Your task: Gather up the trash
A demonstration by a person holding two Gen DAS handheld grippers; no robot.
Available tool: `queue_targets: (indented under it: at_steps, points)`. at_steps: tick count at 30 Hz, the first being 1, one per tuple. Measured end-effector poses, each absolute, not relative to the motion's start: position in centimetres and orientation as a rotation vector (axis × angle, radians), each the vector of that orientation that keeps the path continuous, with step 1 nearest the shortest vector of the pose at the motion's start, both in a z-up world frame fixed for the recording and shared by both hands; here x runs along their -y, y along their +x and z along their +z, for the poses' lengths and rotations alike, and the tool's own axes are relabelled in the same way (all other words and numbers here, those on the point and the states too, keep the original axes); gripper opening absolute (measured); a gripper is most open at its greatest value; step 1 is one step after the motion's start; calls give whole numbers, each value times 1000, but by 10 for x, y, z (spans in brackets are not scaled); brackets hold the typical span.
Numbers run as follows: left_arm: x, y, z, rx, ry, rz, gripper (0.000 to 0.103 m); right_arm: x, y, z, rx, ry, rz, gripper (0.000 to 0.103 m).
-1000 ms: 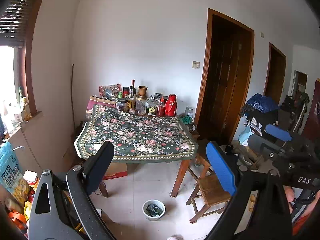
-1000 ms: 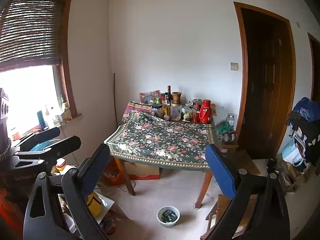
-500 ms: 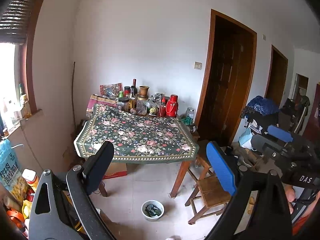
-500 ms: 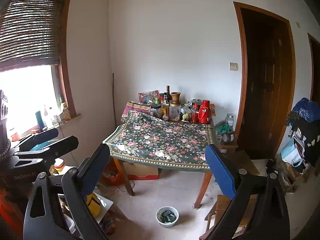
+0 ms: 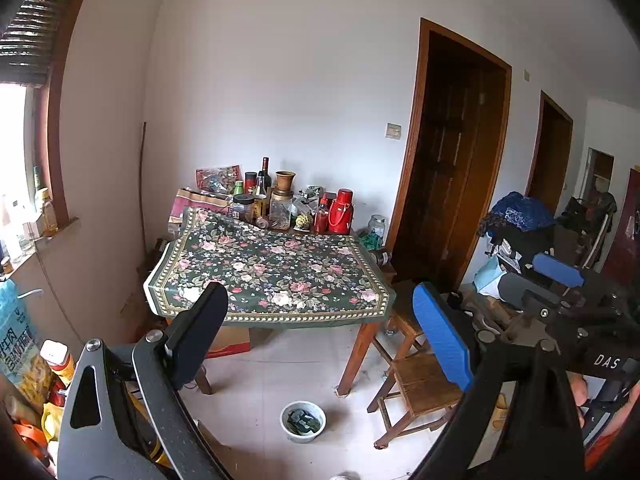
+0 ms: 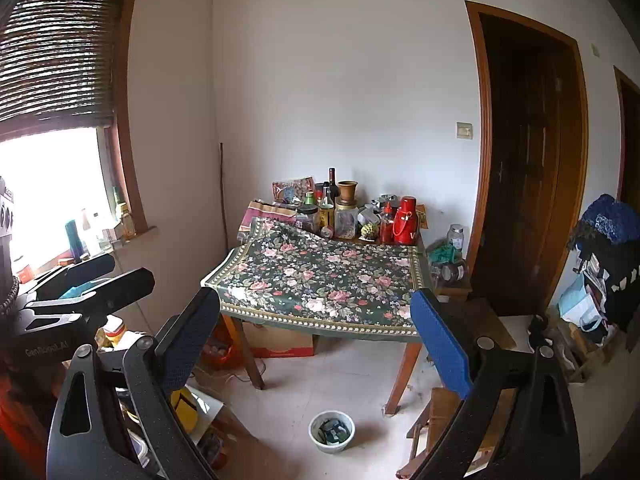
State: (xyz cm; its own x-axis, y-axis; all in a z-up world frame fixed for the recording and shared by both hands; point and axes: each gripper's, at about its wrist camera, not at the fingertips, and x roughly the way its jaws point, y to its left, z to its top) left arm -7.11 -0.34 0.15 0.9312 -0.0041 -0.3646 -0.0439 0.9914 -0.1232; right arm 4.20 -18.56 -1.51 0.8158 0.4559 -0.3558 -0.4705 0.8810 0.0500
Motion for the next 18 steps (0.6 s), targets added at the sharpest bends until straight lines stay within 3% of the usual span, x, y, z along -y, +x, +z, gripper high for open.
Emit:
queue_targets:
  at_steps: [18]
  points:
    - [3, -69, 6, -363, -109, 12, 101, 181, 47, -13, -377, -42, 478, 95]
